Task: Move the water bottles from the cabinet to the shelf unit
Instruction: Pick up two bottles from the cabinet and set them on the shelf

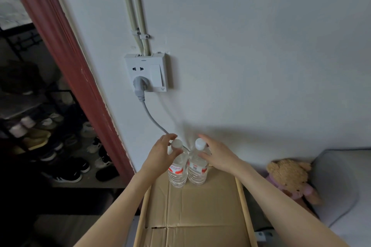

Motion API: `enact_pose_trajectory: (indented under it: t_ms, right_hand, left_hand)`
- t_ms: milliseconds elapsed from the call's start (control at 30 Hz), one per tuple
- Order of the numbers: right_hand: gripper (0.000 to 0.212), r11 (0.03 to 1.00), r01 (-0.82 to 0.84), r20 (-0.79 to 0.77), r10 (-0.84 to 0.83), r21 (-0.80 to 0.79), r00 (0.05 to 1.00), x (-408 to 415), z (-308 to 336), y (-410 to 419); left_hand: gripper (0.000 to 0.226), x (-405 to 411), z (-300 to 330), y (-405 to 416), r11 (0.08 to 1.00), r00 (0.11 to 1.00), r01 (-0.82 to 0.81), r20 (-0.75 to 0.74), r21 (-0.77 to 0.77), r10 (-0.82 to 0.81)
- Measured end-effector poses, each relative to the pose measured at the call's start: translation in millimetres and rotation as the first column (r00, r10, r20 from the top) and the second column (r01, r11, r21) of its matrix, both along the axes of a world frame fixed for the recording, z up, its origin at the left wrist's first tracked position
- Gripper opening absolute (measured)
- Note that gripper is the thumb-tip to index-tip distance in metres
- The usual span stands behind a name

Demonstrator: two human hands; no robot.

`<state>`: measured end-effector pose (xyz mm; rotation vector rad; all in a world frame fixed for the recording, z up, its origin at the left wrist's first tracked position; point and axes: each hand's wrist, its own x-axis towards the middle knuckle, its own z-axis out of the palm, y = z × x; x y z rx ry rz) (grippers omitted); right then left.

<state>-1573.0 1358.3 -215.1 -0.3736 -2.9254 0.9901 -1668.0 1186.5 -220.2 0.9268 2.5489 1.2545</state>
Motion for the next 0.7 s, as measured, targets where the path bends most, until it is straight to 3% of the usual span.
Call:
enact_pose_trajectory:
  t_ms: [100, 300, 433, 500, 567, 633, 700]
  right_hand:
    - [0.033, 0.997, 0.074, -0.085, -0.070, 0.038, 0.994, -1, -3, -1]
    - [0.041, 0.967, 0.245, -0.228, -0.225, 0.065, 0.947, 1, -23, -16]
    - [0.042, 0.945, 0.324, -0.273, -0.302, 0.037, 0.913, 7, -31, -21]
    - [0.050, 0.948, 0.311, -0.244, -0.316, -0.059, 0.917, 10, -39, -20]
    - [0.072, 0.938, 0.271, -0.147, -0.306, -0.216, 0.941, 18, -54, -17]
    - [0.089, 0.934, 0.247, -0.043, -0.266, -0.259, 0.963, 26, -73, -15]
    - [0.071, 0.933, 0.225, 0.022, -0.228, -0.279, 0.973, 31, -86, -15]
  left_hand:
    - [0.033, 0, -1, -1, 1.000, 0.999, -0.020, 0.026, 0.024, 0.019]
    - [0.031, 9, -9, 1, 0.988, 0.994, -0.105, 0.025, 0.114, 0.103]
    - [0.054, 16, -24, -3, 0.979, 0.992, -0.108, 0.086, 0.170, 0.094]
    - [0.070, 18, -33, -7, 0.977, 0.988, -0.119, 0.122, 0.180, 0.098]
    - [0.084, 20, -46, -13, 0.978, 0.972, -0.138, 0.209, 0.158, 0.104]
    - [0.087, 22, -61, -21, 0.989, 0.960, -0.125, 0.260, 0.077, 0.101]
    - [0.082, 23, -80, -26, 0.996, 0.959, -0.091, 0.268, -0.011, 0.091]
